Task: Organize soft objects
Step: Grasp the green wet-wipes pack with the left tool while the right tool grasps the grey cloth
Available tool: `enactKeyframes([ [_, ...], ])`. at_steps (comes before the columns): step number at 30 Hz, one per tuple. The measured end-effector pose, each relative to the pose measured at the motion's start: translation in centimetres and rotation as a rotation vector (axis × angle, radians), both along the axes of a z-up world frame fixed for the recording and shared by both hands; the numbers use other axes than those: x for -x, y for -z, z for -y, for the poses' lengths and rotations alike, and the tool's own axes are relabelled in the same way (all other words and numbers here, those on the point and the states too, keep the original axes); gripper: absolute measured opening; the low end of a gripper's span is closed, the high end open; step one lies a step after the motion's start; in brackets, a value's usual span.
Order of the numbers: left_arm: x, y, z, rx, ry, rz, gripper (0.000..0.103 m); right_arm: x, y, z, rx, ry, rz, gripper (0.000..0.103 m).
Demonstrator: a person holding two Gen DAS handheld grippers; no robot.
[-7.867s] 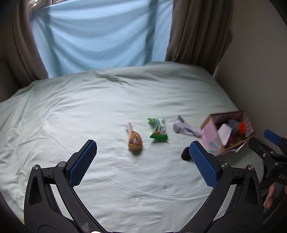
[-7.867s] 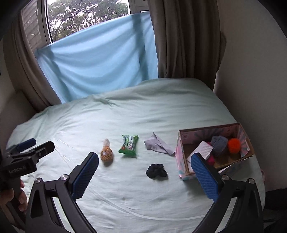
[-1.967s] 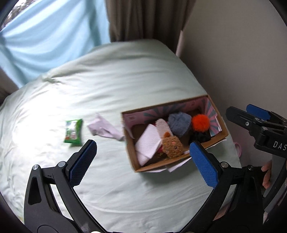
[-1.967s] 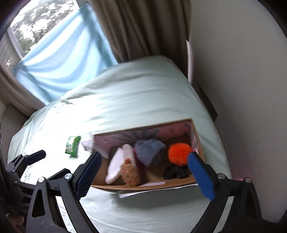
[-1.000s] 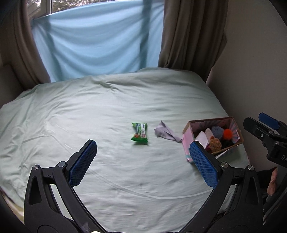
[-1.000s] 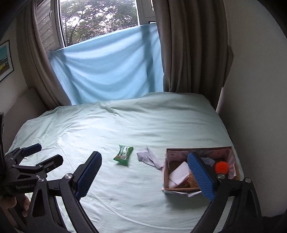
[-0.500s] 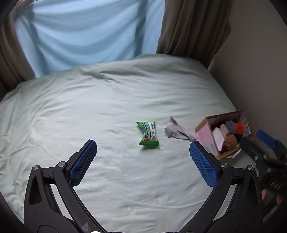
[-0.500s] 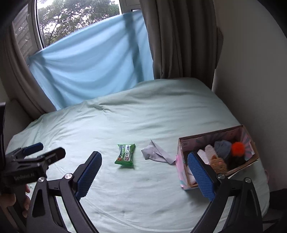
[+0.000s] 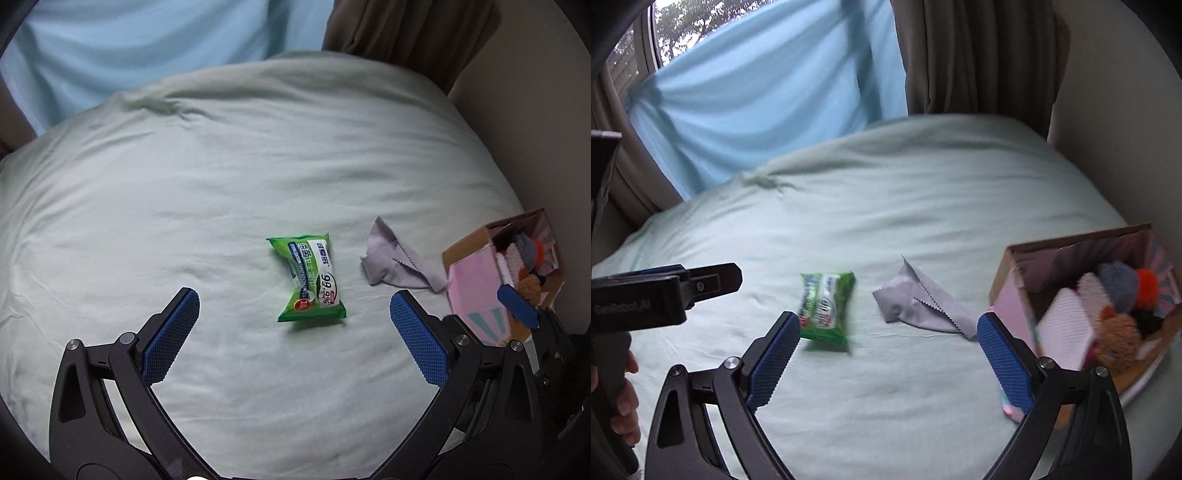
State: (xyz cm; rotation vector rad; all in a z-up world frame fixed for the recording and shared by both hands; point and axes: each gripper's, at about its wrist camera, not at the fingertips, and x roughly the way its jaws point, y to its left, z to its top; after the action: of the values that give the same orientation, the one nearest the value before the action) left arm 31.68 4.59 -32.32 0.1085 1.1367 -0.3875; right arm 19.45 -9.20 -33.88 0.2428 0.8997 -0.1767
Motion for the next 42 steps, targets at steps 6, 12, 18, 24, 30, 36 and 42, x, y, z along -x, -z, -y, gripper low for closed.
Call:
enactKeyframes([
  [6,-2.7,5.6,2.4,-0.007,0.016,-0.033,0.103,-3.2,5.6,1.6,0.064,0.02,-0.044,0.095],
  [12,-4.4,9.7,4.1,-0.013,0.026,-0.053,0.103,-5.5,10.2,1.6,0.141,-0.024,-0.076,0.094],
  [18,-5.1,12.7,4.8,-0.028,0.039,-0.067,0.09,-6.3,13.0,2.3,0.126,-0.034,-0.089,0.092],
  [24,-4.7,14.3,5.5,-0.092,0.077,-0.045,0.074,-6.8,13.0,1.6,0.134,-0.071,-0.091,0.081],
  [30,-4.5,14.1,5.2,-0.094,0.087,-0.002,0.044,-7.0,12.6,0.8,0.135,-0.134,-0.074,0.034],
  [36,-4.8,13.9,5.0,-0.09,0.077,-0.007,0.04,-7.6,12.3,1.4,0.116,-0.149,-0.081,0.011],
  [42,-3.7,11.4,3.5,-0.069,0.039,0.019,0.04,-6.8,10.3,1.6,0.114,-0.131,-0.056,0.009],
])
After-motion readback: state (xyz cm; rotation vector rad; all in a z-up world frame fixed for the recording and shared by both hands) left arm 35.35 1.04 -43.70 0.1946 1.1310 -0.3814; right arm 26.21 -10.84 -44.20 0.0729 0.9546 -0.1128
